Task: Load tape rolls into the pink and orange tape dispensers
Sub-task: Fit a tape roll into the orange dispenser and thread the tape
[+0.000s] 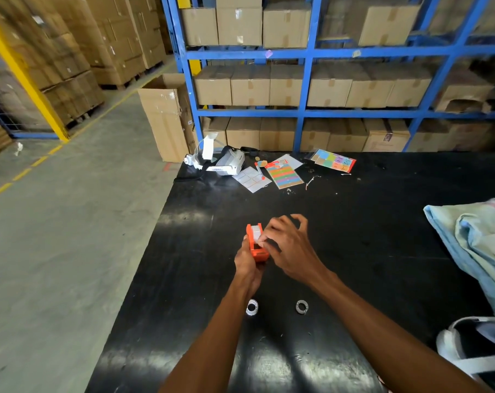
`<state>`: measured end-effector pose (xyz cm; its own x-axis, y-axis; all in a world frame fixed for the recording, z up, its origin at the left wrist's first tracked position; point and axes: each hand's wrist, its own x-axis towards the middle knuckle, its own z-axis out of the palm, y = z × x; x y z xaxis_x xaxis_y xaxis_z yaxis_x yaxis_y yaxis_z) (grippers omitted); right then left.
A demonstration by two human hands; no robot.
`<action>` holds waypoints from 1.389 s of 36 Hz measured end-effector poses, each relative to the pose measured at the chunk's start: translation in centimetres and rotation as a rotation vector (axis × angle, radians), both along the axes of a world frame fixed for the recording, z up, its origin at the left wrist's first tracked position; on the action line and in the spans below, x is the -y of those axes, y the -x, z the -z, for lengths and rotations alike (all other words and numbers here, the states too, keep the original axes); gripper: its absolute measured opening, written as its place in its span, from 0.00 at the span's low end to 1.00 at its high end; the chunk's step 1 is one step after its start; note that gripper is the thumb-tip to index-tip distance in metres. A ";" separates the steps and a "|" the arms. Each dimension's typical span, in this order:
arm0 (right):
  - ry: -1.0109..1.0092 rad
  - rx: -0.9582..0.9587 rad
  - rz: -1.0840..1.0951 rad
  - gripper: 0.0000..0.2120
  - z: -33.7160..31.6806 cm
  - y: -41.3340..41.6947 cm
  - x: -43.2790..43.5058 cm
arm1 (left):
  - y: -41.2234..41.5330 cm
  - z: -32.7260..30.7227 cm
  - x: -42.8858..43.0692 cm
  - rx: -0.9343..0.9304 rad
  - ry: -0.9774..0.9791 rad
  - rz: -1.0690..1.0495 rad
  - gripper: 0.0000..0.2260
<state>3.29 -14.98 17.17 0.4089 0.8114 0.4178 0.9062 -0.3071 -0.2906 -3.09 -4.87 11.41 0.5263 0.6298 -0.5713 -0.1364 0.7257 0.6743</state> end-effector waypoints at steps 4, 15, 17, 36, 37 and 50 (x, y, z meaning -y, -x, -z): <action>-0.032 0.000 -0.001 0.05 0.7 1.0 0.5 | 0.0 0.3 -0.4 -0.013 0.019 -0.026 0.13; -0.089 0.040 0.070 0.04 3.7 2.3 1.1 | -0.9 1.5 -0.8 -0.067 -0.005 0.038 0.14; -0.114 0.063 0.094 0.03 4.2 2.3 1.1 | -1.0 1.8 -0.7 -0.078 -0.001 0.067 0.14; -0.223 -0.663 0.332 0.06 7.6 -1.3 1.4 | -1.5 4.1 -0.9 -0.163 -0.090 0.253 0.20; -0.191 -0.695 0.344 0.07 7.8 -1.7 1.2 | -1.6 4.4 -0.7 -0.172 -0.099 0.267 0.20; -0.068 -0.894 0.374 0.07 11.8 -3.7 0.3 | -3.3 8.4 -0.6 -0.377 -0.518 0.383 0.09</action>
